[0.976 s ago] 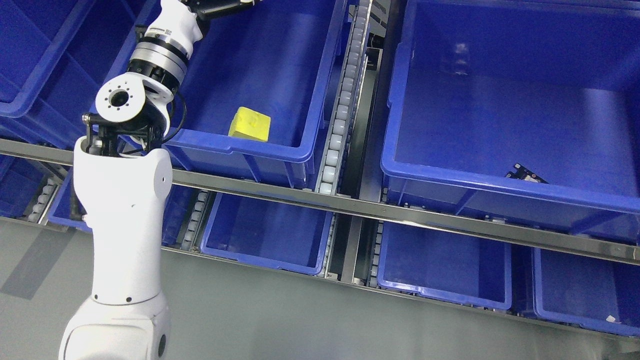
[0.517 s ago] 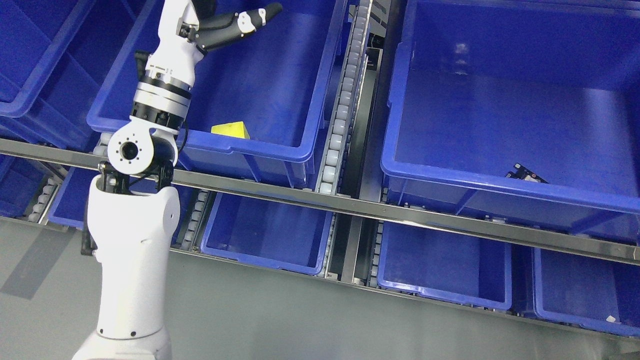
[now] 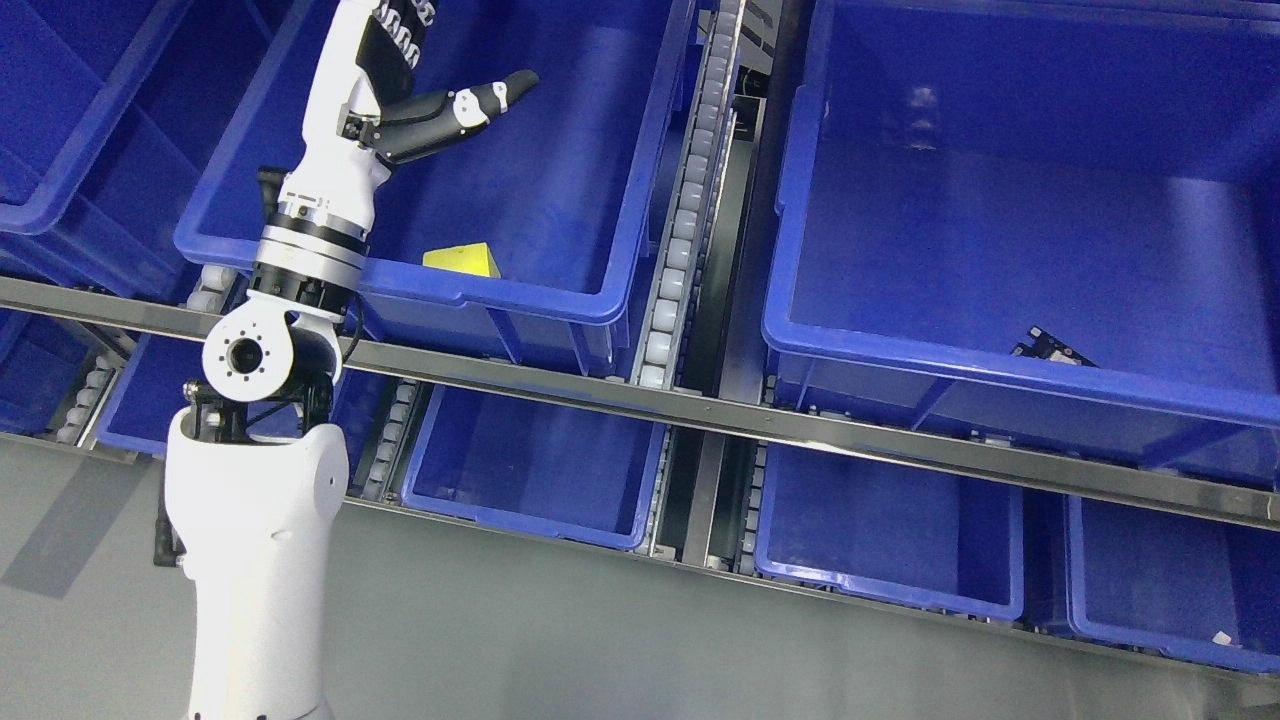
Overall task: Move yellow foam block to right shelf middle
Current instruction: 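Open the left hand and withdraw it upward from the bin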
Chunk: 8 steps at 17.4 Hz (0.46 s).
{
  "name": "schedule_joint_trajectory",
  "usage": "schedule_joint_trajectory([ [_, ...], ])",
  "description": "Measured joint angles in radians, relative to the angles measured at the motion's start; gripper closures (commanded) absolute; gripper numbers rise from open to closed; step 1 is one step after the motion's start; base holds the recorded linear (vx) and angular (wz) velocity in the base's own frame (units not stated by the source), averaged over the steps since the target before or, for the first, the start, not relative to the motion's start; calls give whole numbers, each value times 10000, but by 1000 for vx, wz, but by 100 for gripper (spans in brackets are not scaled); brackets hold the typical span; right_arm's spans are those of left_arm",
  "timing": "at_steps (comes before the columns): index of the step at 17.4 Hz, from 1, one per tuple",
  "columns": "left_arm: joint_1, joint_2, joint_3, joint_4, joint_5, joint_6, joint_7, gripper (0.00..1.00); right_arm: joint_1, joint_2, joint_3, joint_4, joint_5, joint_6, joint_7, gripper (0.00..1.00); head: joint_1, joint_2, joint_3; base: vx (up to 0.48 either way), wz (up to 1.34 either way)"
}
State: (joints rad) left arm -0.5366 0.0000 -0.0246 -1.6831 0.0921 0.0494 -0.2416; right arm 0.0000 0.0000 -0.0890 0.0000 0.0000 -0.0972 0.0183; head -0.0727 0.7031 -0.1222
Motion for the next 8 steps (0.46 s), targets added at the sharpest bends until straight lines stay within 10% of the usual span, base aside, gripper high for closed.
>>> schedule_joint_trajectory([
  [8, 147, 0, 135, -196, -1, 255, -1, 0, 0, 0, 0, 0, 0, 1, 0, 0, 0, 1, 0, 0, 0],
])
